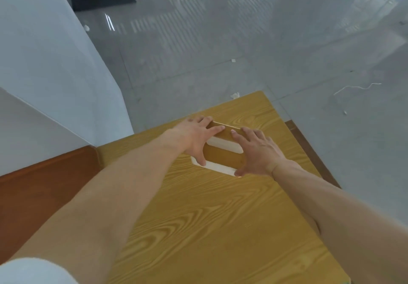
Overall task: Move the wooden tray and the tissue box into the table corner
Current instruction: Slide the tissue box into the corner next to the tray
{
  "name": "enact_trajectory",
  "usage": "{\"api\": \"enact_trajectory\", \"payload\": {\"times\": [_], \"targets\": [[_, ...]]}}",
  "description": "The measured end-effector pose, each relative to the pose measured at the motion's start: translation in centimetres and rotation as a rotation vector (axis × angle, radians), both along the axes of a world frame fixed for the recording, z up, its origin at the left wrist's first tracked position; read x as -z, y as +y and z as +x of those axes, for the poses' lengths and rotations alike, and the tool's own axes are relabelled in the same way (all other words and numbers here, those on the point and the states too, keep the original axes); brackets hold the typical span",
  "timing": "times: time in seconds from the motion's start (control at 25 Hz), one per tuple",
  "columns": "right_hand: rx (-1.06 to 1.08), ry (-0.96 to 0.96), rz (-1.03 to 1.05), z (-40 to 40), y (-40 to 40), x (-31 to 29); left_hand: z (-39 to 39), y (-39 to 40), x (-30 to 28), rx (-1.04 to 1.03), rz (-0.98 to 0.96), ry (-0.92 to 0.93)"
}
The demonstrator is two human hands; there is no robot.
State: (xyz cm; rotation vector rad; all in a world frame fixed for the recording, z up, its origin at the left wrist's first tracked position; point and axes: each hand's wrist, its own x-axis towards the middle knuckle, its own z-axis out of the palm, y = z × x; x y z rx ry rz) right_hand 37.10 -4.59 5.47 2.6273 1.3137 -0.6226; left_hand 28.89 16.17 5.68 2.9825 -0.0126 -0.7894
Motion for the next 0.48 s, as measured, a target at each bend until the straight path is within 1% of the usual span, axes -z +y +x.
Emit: {"api": "enact_trajectory", "payload": {"times": [0.24, 0.48], "targets": [[-0.107, -0.024, 0.015, -3.5, -4.1, -3.2, -6.3, -4.8, -2.6, -0.082, 0.018, -0.045], [-0.204, -0.051, 0.074, -9.4, -9.6, -7.2, -14.1, -10.6, -6.0, -0.146, 0.070, -0.085]]}}
